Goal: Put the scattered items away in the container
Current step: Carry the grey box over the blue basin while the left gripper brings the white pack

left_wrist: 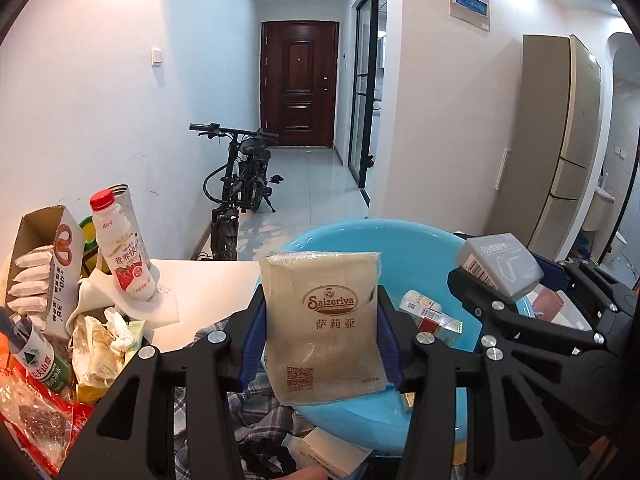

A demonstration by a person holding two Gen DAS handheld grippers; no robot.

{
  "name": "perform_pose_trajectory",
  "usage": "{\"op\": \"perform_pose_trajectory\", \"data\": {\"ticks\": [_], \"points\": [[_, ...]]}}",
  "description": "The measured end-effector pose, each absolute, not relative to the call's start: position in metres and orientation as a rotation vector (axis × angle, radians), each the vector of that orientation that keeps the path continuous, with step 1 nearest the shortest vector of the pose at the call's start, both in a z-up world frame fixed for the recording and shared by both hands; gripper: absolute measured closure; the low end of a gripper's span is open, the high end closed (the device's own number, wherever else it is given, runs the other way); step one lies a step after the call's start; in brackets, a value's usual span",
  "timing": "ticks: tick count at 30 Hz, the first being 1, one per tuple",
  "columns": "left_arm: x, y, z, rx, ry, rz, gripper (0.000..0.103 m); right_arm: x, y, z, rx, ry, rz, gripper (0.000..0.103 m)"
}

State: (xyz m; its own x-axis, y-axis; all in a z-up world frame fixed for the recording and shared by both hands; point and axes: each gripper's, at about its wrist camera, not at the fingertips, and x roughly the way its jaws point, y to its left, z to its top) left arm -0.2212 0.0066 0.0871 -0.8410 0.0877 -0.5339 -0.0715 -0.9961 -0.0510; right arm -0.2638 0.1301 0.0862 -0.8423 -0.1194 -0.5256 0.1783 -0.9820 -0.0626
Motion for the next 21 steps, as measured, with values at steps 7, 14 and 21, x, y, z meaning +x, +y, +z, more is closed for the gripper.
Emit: {"op": "perform_pose_trajectory", "data": {"ticks": [7, 14, 21], "points": [[-0.2205, 0.0081, 0.0890, -0.842, -0.029, 2.936, 0.056, -0.2633, 0.1314, 0.0837, 0.823, 0.177, -2.864, 0.036], [-0.2220, 0.0069, 0.0888, -0.847, -0.031, 2.932, 0.056, -0.2618, 0.1318, 0.0874, 0.813, 0.172, -2.867, 0.036], [-0.2215, 0.0057, 0.0876, -0.844, -0.023, 2.937, 0.056, -0.2590, 0.1311, 0.0905, 0.812, 0.183, -2.874, 0.036]]}}
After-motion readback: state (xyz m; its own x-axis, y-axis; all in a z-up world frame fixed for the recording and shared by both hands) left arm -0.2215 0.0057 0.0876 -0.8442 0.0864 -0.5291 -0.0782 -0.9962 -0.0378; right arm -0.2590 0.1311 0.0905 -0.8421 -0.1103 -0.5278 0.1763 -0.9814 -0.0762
